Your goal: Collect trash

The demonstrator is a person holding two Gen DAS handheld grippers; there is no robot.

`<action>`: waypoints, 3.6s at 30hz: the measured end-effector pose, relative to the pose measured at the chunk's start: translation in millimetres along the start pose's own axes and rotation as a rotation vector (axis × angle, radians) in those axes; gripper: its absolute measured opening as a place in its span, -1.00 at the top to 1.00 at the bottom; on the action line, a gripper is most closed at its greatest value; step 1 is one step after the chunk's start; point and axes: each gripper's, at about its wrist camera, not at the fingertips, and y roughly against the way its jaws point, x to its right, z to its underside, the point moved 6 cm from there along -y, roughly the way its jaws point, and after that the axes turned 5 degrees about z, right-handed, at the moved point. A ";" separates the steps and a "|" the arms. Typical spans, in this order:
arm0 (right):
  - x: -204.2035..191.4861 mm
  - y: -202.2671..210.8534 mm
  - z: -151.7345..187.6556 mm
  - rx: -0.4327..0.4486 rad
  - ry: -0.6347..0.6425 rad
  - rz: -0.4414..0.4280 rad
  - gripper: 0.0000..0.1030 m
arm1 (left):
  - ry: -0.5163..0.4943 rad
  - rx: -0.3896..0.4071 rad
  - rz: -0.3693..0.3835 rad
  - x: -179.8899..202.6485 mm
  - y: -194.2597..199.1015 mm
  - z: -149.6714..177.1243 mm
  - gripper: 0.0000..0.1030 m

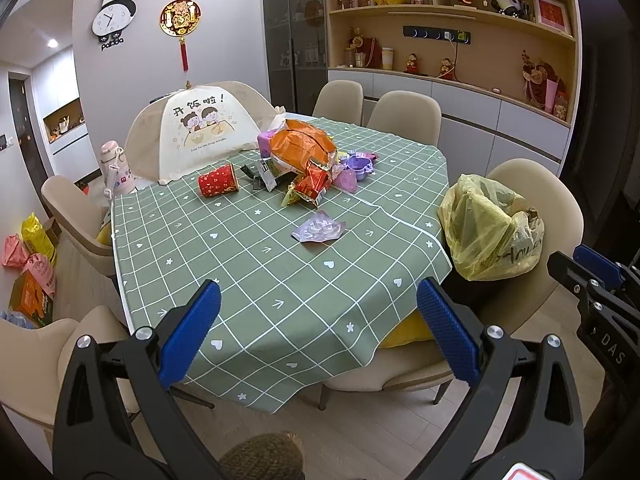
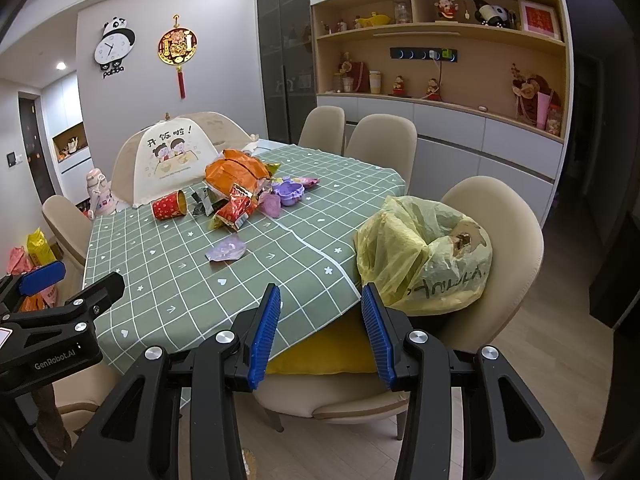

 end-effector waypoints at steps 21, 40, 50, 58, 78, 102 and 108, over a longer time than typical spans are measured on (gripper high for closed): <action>0.0 0.5 0.1 0.001 0.000 -0.001 0.21 | 0.008 -0.002 0.001 -2.6 -0.4 3.9 -0.82; -6.4 -16.0 -0.1 -0.019 -0.004 -0.006 0.21 | 0.044 -0.040 0.002 -22.2 -18.1 -0.6 -0.82; -37.4 -63.6 -14.2 -0.074 0.002 -0.010 0.21 | 0.078 -0.126 0.013 -74.4 -74.0 -12.3 -0.82; -79.5 -116.5 -32.2 -0.125 -0.001 -0.010 0.21 | 0.041 -0.164 0.067 -131.0 -139.7 -34.1 -0.82; -122.5 -172.0 -54.5 -0.259 -0.048 0.175 0.21 | 0.183 -0.227 0.011 -270.0 -364.4 -159.6 -0.82; -156.1 -277.0 -70.8 -0.295 0.190 -0.175 0.21 | 0.381 -0.261 0.019 -299.8 -312.5 -98.4 -0.62; -158.4 -290.0 -55.9 -0.336 0.180 -0.256 0.21 | 0.332 -0.250 0.031 -267.3 -276.8 -92.3 -0.62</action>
